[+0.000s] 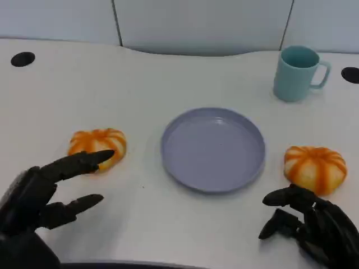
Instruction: Grasp the bread from the table and place it into the plate.
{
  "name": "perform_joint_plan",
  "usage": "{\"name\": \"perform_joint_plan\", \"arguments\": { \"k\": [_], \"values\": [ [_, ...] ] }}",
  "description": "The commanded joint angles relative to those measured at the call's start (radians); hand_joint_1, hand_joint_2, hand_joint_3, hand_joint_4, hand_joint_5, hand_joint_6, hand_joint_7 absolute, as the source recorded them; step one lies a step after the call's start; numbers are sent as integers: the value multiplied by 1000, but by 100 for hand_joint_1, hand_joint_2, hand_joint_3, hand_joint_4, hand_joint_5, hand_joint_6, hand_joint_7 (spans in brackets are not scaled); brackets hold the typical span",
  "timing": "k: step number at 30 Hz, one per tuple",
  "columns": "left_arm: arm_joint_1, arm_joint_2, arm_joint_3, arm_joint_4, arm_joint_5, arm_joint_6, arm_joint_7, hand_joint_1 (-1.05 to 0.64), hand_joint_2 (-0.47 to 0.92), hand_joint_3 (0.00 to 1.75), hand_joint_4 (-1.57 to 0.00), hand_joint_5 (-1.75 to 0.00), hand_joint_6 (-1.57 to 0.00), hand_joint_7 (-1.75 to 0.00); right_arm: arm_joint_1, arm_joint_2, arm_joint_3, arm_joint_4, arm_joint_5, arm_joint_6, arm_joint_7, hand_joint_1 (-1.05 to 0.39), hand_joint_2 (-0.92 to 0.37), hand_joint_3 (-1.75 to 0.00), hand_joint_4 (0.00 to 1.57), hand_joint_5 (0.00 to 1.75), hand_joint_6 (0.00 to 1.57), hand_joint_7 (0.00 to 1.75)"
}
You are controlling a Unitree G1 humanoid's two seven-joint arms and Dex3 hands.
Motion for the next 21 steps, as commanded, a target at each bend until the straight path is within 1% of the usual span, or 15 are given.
{"name": "perform_joint_plan", "arguments": {
  "k": [1,5,11,15,21],
  "values": [
    [11,72,-10,-127,167,50,86,-29,92,10,-52,-14,-52,0,4,-5,-6,13,6,-8,4,-47,-92,-45,57,137,56,100],
    [-11,109,-26,-207,302,110,153,-36,92,4,-49,-6,-48,0,0,-3,-5,20,4,-12,2,-48,-92,-45,58,137,56,100],
    [-66,161,-67,-219,375,168,192,-42,92,1,-46,-2,-43,0,-1,-1,-2,22,2,-16,-3,-47,-92,-46,58,138,57,100],
    [-100,190,-102,-232,407,221,172,-45,91,0,-42,0,-38,0,-2,2,-4,21,9,-10,2,-46,-92,-46,57,138,57,100],
    [-161,228,-179,-246,459,334,95,-51,92,2,-27,0,-27,0,4,2,-3,11,7,2,-6,-46,-92,-46,57,138,56,100]
  ]
}}
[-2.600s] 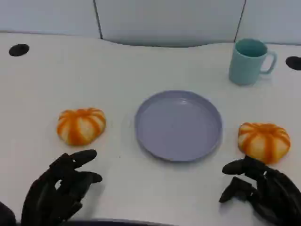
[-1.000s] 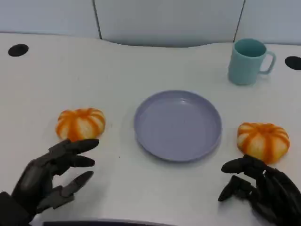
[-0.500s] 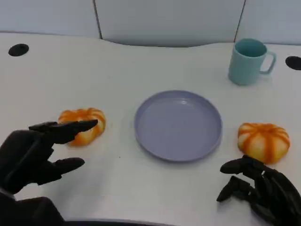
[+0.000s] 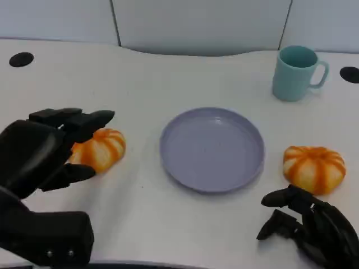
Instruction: Grasp the bread from the table and place it into the plate.
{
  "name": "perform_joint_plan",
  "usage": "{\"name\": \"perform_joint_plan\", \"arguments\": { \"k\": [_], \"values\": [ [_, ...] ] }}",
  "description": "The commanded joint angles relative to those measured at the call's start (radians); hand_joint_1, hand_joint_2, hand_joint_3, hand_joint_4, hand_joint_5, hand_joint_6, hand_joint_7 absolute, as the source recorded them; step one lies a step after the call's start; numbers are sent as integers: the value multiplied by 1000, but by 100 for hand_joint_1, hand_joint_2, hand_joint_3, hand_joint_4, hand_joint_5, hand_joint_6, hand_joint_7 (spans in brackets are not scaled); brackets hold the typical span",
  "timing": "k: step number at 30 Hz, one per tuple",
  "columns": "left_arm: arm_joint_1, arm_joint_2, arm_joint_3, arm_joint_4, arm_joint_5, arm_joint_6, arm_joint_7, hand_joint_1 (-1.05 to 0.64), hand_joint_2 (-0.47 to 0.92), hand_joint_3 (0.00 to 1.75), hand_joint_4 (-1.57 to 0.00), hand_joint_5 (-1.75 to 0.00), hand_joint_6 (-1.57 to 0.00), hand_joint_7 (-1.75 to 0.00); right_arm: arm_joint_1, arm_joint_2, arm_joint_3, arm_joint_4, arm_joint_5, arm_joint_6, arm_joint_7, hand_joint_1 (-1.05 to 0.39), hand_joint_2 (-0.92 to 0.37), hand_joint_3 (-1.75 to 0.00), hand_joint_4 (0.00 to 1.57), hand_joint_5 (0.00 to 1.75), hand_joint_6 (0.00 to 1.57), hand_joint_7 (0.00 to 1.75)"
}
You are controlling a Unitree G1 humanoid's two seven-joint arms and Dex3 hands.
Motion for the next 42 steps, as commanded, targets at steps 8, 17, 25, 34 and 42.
{"name": "perform_joint_plan", "arguments": {
  "k": [8,17,25,34,42],
  "values": [
    [-223,56,-176,149,97,194,-145,-58,92,4,-15,0,-14,0,18,-4,-2,-14,-1,-4,-8,-47,-92,-45,58,139,57,99],
    [-376,11,-300,363,106,291,-160,-58,92,4,-9,0,-11,0,33,-13,-2,-21,-6,-10,-4,-48,-92,-46,57,138,56,99],
    [-491,-20,-371,538,79,345,-215,-58,92,8,-2,0,-4,0,36,-13,-10,-22,16,8,14,-47,-92,-44,57,137,56,99],
    [-618,-75,-439,797,50,357,-206,-60,92,10,0,0,-1,-1,52,-16,-8,-47,14,14,10,-47,-92,-45,58,137,57,99],
    [-718,-140,-497,1040,42,309,-130,-53,92,7,-1,0,-4,-2,55,-15,-7,-60,22,36,4,-47,-92,-45,57,137,56,99]
  ]
}}
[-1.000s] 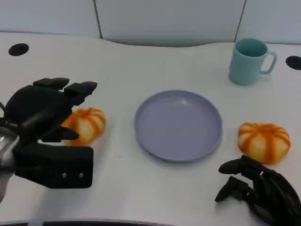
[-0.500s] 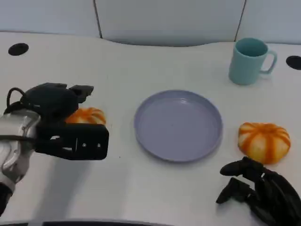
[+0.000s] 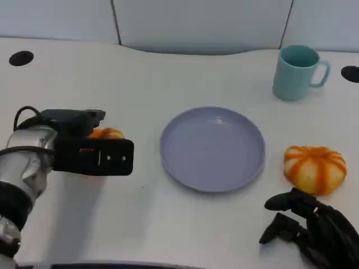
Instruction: Grasp the bread from the table and place it into the plate.
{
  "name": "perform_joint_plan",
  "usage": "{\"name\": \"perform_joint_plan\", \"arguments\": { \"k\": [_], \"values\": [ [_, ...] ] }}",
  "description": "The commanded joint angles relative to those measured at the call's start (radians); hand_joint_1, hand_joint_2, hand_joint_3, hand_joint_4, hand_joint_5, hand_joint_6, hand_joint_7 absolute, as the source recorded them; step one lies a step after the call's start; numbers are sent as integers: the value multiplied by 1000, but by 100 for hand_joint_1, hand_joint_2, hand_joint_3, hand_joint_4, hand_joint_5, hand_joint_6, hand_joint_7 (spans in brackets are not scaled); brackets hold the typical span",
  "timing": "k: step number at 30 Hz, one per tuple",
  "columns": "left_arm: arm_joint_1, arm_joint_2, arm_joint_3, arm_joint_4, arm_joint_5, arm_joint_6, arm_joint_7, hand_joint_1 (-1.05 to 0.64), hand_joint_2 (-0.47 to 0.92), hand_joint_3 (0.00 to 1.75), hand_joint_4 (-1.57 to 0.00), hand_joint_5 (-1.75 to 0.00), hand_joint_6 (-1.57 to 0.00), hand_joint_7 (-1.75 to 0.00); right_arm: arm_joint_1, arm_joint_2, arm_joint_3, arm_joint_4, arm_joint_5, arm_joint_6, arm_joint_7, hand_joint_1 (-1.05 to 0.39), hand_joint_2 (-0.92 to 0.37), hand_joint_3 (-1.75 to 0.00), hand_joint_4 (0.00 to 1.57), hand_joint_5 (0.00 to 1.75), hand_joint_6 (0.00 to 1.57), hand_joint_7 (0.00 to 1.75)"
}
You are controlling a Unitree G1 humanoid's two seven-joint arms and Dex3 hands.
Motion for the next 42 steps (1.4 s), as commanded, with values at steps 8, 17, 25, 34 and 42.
{"name": "perform_joint_plan", "arguments": {
  "k": [8,17,25,34,42],
  "values": [
    [-121,-73,-61,267,-23,-23,74,-51,92,7,-1,-1,-4,-1,16,-12,-2,-8,-5,-1,-13,-48,-92,-46,57,137,55,100],
    [-161,-107,-96,360,-20,10,85,-57,92,11,-1,-1,-5,-1,22,-9,-2,-12,2,4,-10,-48,-92,-44,58,136,55,100],
    [-154,-120,-144,402,-1,11,168,-53,92,10,0,0,-3,0,35,-8,4,-27,-2,-5,-12,-48,-92,-45,59,135,56,100],
    [-130,-134,-174,425,1,7,244,-49,92,6,-2,-1,-5,-1,47,-7,9,-41,-5,-10,-13,-49,-92,-45,58,135,56,99],
    [-110,-136,-194,432,5,-4,309,-47,92,4,-19,-10,-15,-5,53,-4,6,-49,6,2,-13,-48,-92,-44,59,135,56,99]
  ]
}}
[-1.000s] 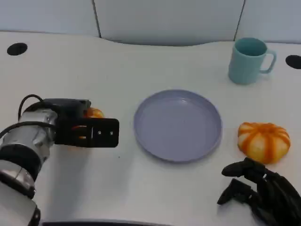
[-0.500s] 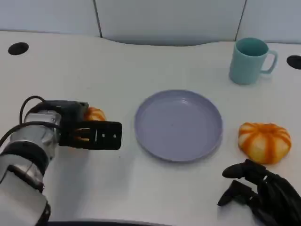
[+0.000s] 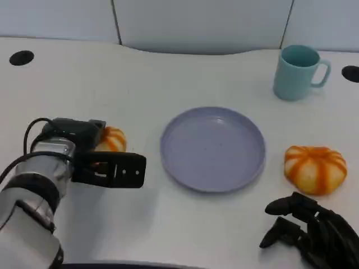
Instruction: Grasp the bread from the table and place it into the plate.
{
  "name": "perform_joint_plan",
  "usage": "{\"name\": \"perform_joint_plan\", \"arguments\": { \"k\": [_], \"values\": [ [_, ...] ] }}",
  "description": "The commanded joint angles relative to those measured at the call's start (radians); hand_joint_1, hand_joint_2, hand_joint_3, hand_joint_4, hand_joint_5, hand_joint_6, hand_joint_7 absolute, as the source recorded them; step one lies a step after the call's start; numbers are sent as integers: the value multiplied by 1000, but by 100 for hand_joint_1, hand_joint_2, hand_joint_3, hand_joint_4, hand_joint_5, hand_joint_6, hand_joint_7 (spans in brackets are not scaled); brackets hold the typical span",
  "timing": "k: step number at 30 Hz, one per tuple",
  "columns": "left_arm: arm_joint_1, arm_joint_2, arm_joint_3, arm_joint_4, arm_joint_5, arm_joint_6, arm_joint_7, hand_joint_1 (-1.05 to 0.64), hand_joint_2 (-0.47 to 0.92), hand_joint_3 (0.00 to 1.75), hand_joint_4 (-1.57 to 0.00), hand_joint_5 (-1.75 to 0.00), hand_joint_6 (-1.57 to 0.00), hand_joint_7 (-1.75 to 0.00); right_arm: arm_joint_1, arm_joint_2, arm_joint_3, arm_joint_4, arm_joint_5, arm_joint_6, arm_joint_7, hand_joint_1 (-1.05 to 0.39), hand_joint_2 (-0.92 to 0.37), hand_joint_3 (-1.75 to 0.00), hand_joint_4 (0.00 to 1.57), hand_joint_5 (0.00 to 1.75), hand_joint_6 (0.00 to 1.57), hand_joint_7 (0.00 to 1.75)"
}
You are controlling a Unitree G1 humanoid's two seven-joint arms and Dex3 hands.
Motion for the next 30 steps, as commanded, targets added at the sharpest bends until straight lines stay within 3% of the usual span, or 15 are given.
{"name": "perform_joint_plan", "arguments": {
  "k": [1,7,8,10,13,16,17,19,21,22,24,26,27,28,30],
  "values": [
    [24,4,-12,11,11,-8,49,-46,92,4,-20,-11,-15,-5,15,-5,-5,-6,6,6,-4,-48,-92,-44,59,135,56,99],
    [41,2,-10,14,7,-25,107,-39,92,2,-35,-30,-45,-17,21,-8,-2,-17,1,9,-12,-50,-92,-43,60,135,57,99],
    [43,2,-3,15,1,-29,108,-33,92,2,-36,-48,-53,-28,21,-8,-3,-18,1,8,-12,-49,-92,-43,59,135,57,99],
    [49,4,9,16,-8,-39,117,-30,92,2,-30,-80,-49,-53,22,-8,-3,-19,0,5,-13,-48,-92,-44,59,135,57,99],
    [64,12,30,14,-26,-69,162,-22,92,0,-36,-134,-40,-117,25,-9,-2,-26,3,10,-13,-48,-92,-44,58,135,57,99],
    [75,16,35,14,-28,-85,201,-13,92,1,-56,-162,-38,-128,29,-9,-1,-33,2,11,-12,-49,-92,-44,58,136,57,99],
    [77,17,36,15,-27,-87,211,-11,92,4,-62,-169,-38,-144,30,-9,-2,-33,4,8,-9,-48,-92,-44,58,136,57,99],
    [82,18,35,15,-25,-90,233,-10,92,9,-66,-173,-39,-164,32,-8,-2,-37,5,9,-10,-48,-92,-44,57,136,57,99],
    [84,19,32,16,-21,-87,244,-9,92,10,-71,-174,-44,-171,34,-8,-2,-40,5,10,-11,-48,-92,-45,58,137,57,99],
    [83,18,29,16,-18,-83,245,-9,92,12,-64,-170,-51,-143,35,-8,-2,-42,5,12,-11,-48,-92,-45,58,137,57,99],
    [84,18,31,16,-21,-81,245,-8,92,14,-63,-148,-60,-107,39,-8,0,-48,1,12,-17,-48,-92,-45,58,137,57,99],
    [88,19,41,15,-31,-90,257,-6,92,15,-67,-126,-67,-89,43,-8,2,-56,-2,14,-23,-48,-92,-45,58,137,57,99],
    [91,20,51,14,-39,-99,266,-5,92,15,-65,-149,-58,-127,44,-8,3,-58,-3,15,-25,-48,-92,-45,58,137,57,99],
    [95,21,60,13,-47,-110,278,-4,92,14,-66,-162,-53,-150,45,-8,4,-61,-2,16,-26,-48,-92,-45,58,137,56,99],
    [97,25,78,11,-60,-135,295,-2,92,14,-71,-172,-49,-169,47,-7,4,-63,1,19,-27,-48,-92,-45,58,137,57,100]
  ]
}}
